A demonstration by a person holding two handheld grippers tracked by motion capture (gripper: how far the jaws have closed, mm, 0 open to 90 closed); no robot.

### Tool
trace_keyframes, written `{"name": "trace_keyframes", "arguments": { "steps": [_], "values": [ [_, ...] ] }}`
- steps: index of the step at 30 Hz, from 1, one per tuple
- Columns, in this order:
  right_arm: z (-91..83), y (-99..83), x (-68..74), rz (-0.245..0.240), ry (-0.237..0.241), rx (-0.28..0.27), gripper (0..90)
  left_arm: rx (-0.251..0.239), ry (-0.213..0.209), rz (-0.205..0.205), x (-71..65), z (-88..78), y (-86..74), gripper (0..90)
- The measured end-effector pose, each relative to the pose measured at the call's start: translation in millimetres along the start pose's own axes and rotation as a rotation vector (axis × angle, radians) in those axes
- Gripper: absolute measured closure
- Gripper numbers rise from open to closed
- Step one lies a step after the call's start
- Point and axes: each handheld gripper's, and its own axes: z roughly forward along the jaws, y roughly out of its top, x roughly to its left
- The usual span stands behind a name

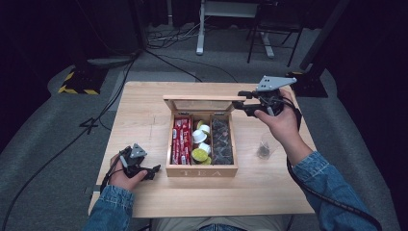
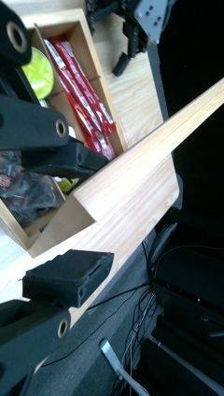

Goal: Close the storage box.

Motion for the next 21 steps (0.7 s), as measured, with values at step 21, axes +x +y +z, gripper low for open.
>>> {"name": "trace_keyframes", "arguments": {
  "steps": [21],
  "values": [
    [-8.5,-26.8,34.1,-0.044,0.025,0.039,47.4,-0.001,0.005,0.003,0.2,-0.1,0.1,11.3]
  ]
}}
